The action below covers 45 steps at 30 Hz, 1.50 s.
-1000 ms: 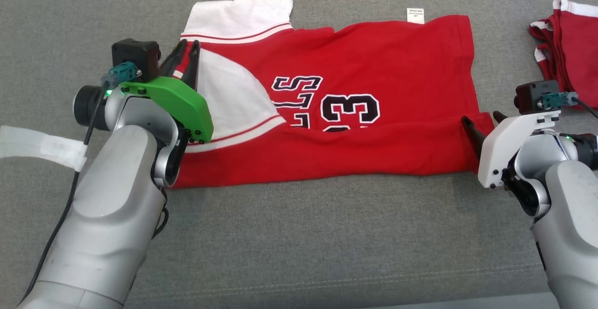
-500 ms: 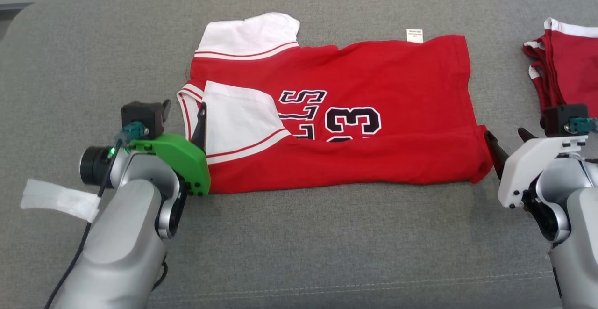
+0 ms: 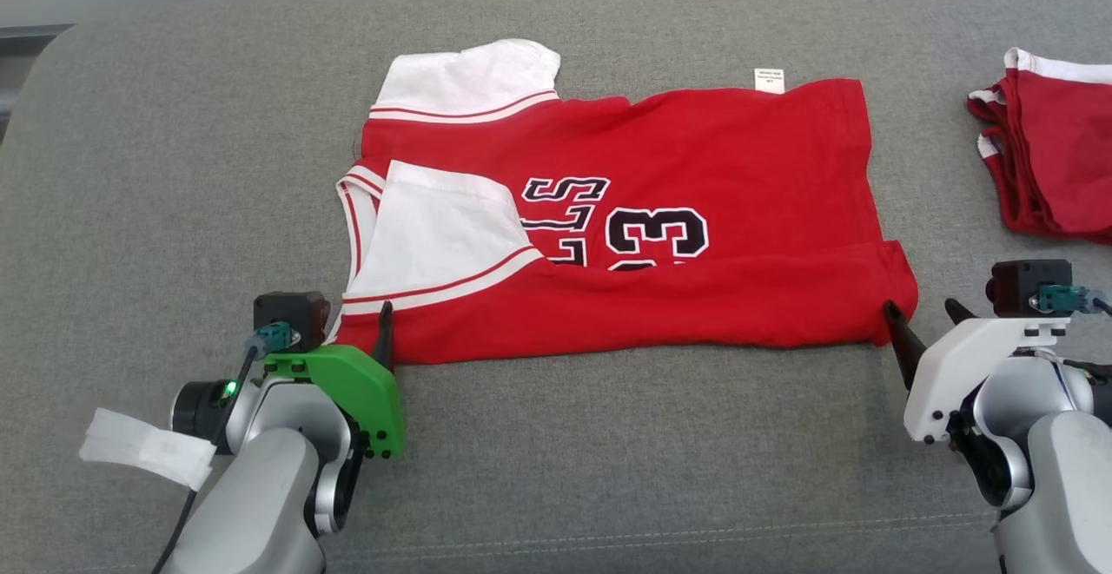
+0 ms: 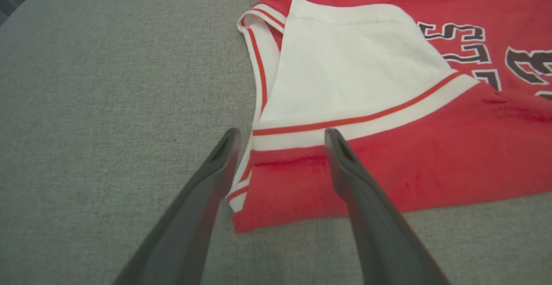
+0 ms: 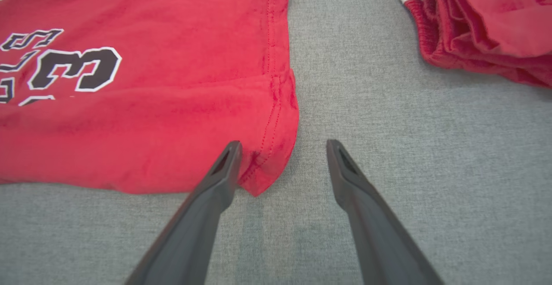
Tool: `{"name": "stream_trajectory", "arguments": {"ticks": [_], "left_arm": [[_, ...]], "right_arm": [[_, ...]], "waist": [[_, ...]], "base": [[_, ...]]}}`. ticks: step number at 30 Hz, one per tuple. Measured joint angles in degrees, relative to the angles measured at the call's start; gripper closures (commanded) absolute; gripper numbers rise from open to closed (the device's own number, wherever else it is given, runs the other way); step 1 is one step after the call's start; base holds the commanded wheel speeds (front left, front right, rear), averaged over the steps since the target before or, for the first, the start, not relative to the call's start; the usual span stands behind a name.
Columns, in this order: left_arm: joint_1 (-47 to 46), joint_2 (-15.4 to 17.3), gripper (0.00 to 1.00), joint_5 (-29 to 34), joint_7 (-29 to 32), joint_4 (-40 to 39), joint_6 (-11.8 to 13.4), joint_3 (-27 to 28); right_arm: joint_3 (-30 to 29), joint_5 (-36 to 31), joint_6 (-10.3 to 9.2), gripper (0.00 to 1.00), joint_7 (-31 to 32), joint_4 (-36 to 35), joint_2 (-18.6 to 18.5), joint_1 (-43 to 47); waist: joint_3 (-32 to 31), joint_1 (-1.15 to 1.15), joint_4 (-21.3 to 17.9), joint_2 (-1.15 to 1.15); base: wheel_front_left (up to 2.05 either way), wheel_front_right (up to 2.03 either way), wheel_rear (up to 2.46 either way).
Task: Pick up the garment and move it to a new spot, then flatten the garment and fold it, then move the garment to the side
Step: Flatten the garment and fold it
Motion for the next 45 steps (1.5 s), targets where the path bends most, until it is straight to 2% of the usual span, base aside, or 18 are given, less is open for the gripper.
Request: {"name": "stream_trajectory", "arguments": {"ticks": [8, 14, 25, 26, 27, 28, 29, 33, 35, 39, 41, 42, 45], "left_arm": [[2.21, -0.09, 0.0, -0.47, 0.76, -2.13, 1.98, -0.23], [4.29, 0.1, 0.0, -1.0, 1.52, -3.86, 2.79, -0.22], [4.07, 0.59, 0.01, -2.91, 5.3, -2.35, 4.86, 0.64], [4.02, 0.58, 0.35, -3.05, 5.38, -2.41, 4.86, 0.68], [3.96, 0.58, 0.59, -3.16, 5.38, -2.45, 4.86, 0.71], [3.89, 0.57, 0.93, -3.21, 5.35, -2.52, 4.85, 0.73], [3.81, 0.55, 1.0, -3.32, 5.19, -2.6, 4.83, 0.76], [3.3, 0.38, 1.0, -3.41, 4.94, -2.63, 4.69, 0.66], [3.13, 0.29, 0.89, -3.41, 4.94, -2.56, 4.69, 0.56], [3.1, 0.24, 0.82, -3.49, 4.69, -2.5, 4.7, 0.52], [3.1, 0.24, 0.85, -3.65, 4.66, -2.48, 4.7, 0.52], [3.1, 0.24, 0.99, -3.76, 4.63, -2.48, 4.7, 0.51], [3.1, 0.23, 1.0, -3.91, 4.63, -2.46, 4.58, 0.43]], "right_arm": [[1.18, -0.97, 0.01, 0.0, 0.36, 2.54, 0.15, 0.99], [0.82, -0.8, 0.0, 0.0, 0.83, 2.15, -1.22, 2.5], [1.42, -1.53, 0.0, 0.0, 0.32, 4.32, -0.44, 1.08], [1.34, -1.56, 0.0, 0.0, 0.22, 4.67, -0.34, 0.74], [1.33, -1.63, 0.0, 0.0, 0.0, 5.01, -0.29, 0.48], [1.33, -1.74, 0.0, 0.0, -0.29, 5.42, -0.22, 0.25], [1.31, -1.85, 0.0, 0.0, -0.53, 5.76, -0.12, -0.02], [1.9, -1.96, 0.0, 0.0, -0.99, 6.42, 0.23, -0.93], [2.81, -1.54, 0.01, 0.0, -0.67, 6.35, 0.16, -0.93], [3.03, -0.42, 0.0, 0.0, -0.29, 4.75, -0.64, -0.7], [2.71, -0.02, 0.0, 0.0, -0.3, 3.74, -0.88, -0.57], [2.74, -0.02, 0.0, 0.0, -0.21, 3.33, -0.94, -0.47], [3.16, 0.33, 0.0, 0.0, 1.3, 2.08, -1.4, 0.21]], "waist": [[-0.18, 0.0, 0.27, 0.0], [-0.25, 0.0, 0.28, 0.0], [1.18, 0.0, -0.14, 0.0], [1.33, 0.0, -0.13, 0.0], [1.47, 0.0, -0.12, 0.0], [1.62, 0.0, -0.11, 0.0], [1.76, 0.0, -0.09, 0.0], [2.09, 0.0, 0.15, 0.0], [2.09, 0.0, 0.29, 0.0], [1.85, 0.0, 0.39, 0.0], [1.76, 0.0, 0.33, 0.0], [1.72, 0.0, 0.27, 0.0], [1.63, 0.0, 0.31, 0.0]], "base": [[0.0, 0.0, 0.0], [0.0, 0.0, 0.0], [0.0, 0.0, 0.0], [0.0, 0.0, 0.0], [0.0, 0.0, 0.0], [0.0, 0.0, 0.0], [0.0, 0.0, 0.0], [0.0, 0.0, 0.0], [0.0, 0.0, 0.0], [0.0, 0.0, 0.0], [0.0, 0.0, 0.0], [0.0, 0.0, 0.0], [0.0, 0.0, 0.0]]}}
